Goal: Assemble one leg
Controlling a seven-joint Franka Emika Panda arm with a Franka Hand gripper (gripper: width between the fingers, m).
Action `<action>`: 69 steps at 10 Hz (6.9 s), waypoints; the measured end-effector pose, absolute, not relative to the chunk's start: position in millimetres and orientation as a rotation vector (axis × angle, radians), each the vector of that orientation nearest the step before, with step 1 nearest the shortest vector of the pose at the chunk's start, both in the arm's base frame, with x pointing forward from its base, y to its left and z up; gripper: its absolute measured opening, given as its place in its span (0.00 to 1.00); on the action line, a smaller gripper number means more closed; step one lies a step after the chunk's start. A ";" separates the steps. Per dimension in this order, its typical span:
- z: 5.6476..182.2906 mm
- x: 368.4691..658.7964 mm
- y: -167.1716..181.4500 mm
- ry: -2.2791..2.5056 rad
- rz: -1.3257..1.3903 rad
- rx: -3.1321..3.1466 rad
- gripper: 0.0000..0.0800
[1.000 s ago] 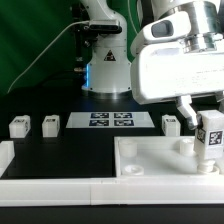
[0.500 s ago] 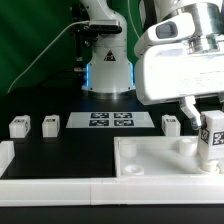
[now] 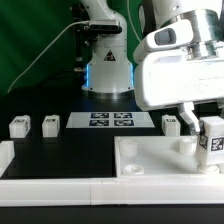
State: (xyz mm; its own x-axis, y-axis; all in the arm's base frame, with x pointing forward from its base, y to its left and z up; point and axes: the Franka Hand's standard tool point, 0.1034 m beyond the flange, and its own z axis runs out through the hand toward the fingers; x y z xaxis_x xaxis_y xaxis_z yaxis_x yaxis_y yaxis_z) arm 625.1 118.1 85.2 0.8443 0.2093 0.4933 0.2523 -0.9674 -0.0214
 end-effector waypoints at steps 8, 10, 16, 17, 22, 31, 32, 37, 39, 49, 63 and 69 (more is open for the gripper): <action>84.5 629.4 118.0 -0.359 -0.871 -2.915 0.37; 85.0 629.7 117.8 -0.359 -0.871 -2.915 0.39; 92.5 633.3 113.0 -0.358 -0.889 -2.916 0.81; 97.4 635.2 111.7 -0.358 -0.898 -2.915 0.81; 119.4 641.0 92.6 -0.401 -0.835 -2.942 0.81; 117.0 629.8 108.1 -0.388 0.094 -2.974 0.81; 115.8 630.1 107.6 -0.391 0.083 -2.974 0.81; 101.4 633.7 104.9 -0.372 0.101 -2.973 0.81; 94.1 637.2 105.3 -0.369 0.106 -2.970 0.81; 87.0 635.5 109.3 -0.340 0.098 -2.973 0.36; 86.2 634.3 115.5 1.590 0.203 -2.595 0.37; 84.5 632.8 119.1 1.583 0.210 -2.599 0.80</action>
Offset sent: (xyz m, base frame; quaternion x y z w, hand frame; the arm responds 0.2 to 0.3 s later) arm -0.0050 0.0007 -0.0199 -0.0057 0.0119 0.0012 0.9999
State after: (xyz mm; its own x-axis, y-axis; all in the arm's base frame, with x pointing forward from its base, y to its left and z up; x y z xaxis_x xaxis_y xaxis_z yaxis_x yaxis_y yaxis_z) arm 632.8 119.1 84.5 0.4530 -0.8763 -0.1643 -0.8888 -0.4583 -0.0058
